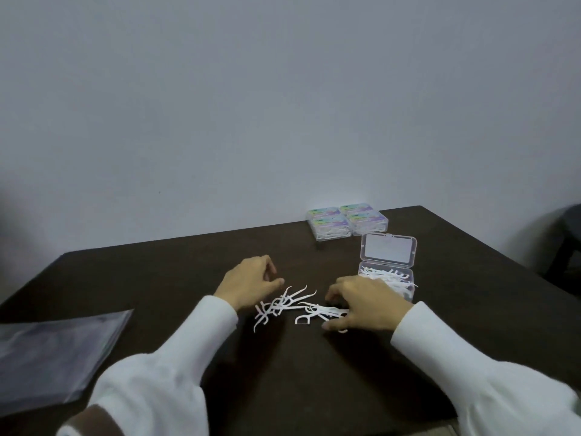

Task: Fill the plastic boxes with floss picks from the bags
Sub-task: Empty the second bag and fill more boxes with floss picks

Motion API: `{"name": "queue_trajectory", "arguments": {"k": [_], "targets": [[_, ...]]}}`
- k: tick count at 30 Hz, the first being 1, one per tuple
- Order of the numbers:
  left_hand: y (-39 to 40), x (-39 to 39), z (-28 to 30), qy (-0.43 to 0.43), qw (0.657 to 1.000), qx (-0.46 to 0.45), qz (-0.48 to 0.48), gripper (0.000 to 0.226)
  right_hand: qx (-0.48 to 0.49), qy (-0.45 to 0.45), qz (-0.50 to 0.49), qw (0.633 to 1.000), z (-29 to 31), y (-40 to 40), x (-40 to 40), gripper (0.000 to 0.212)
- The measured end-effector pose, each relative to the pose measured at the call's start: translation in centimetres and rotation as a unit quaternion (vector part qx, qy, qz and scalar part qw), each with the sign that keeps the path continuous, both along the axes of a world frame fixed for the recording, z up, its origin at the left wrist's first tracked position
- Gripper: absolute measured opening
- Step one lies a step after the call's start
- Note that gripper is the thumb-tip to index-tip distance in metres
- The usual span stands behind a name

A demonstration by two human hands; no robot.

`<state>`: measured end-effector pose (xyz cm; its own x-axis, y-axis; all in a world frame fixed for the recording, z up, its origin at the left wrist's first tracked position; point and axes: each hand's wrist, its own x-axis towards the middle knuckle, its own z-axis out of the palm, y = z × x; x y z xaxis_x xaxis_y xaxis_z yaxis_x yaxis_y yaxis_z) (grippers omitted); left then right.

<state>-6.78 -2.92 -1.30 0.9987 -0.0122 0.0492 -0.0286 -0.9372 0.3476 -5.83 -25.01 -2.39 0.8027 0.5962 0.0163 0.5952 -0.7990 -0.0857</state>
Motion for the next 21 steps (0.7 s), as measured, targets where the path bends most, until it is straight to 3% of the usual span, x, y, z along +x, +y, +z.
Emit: {"name": "queue_trajectory", "arguments": {"k": [4,7,16,21], "targets": [[1.7,-1.6,-0.5,0.1,0.991,0.047,0.078,0.052,0.04,-0.026,-0.02,0.999,-0.8,1.4,-0.2,0.025],[1.9,-2.2,-1.1,0.103,0.991,0.034,0.082,0.06,0.035,0.0,-0.035,0.999,-0.7,1.9,0.1,0.018],[-1.0,-1.5,-1.7,0.068,0.998,-0.013,0.014,0.057,0.062,0.112,-0.084,0.988,-0.7,1.3,1.0,0.025],[-2.1,-0.9,-2.1,0.043,0.998,-0.05,-0.004,0.036,0.058,0.116,-0.089,0.988,-0.4,0.1,0.8,0.026]]}}
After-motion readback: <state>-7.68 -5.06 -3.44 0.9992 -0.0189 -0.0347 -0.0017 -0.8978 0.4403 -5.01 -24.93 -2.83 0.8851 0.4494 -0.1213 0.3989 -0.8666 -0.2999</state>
